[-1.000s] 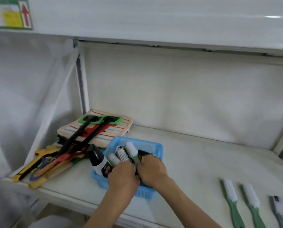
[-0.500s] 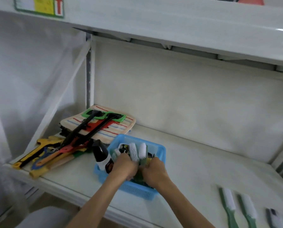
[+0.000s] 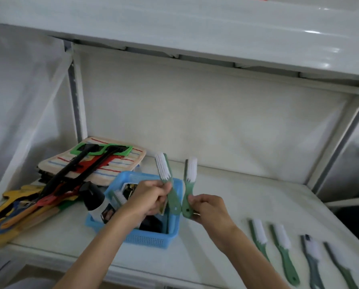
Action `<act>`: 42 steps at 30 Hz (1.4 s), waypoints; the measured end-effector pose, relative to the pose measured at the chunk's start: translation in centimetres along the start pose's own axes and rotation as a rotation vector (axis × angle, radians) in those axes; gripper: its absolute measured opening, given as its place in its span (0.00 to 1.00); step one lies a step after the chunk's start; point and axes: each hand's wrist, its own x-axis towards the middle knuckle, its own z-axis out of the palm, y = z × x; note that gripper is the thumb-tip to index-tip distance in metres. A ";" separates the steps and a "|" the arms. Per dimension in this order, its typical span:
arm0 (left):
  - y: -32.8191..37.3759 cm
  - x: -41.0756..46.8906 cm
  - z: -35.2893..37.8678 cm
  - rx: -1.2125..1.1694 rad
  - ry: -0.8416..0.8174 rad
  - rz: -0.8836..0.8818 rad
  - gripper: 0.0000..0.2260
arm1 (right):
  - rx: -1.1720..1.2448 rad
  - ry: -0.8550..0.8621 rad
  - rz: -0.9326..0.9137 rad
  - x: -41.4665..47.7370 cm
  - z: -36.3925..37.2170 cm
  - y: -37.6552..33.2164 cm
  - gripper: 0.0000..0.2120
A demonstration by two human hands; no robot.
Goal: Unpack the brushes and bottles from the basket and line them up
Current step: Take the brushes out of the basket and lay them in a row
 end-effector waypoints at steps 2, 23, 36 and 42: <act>-0.2 -0.2 2.6 -0.042 -0.054 0.046 0.12 | -0.095 0.095 -0.018 -0.6 -3.8 0.6 0.13; -8.2 0.6 16.9 1.057 -0.018 0.118 0.15 | -1.139 0.239 0.268 -3.8 -12.0 5.2 0.13; 0.7 -0.8 -1.1 1.112 0.651 -0.027 0.07 | -0.824 0.135 -0.379 -0.3 -1.0 -0.1 0.13; -1.5 -0.8 -2.5 1.348 0.494 -0.219 0.13 | -1.280 0.008 -0.343 1.9 4.5 1.1 0.13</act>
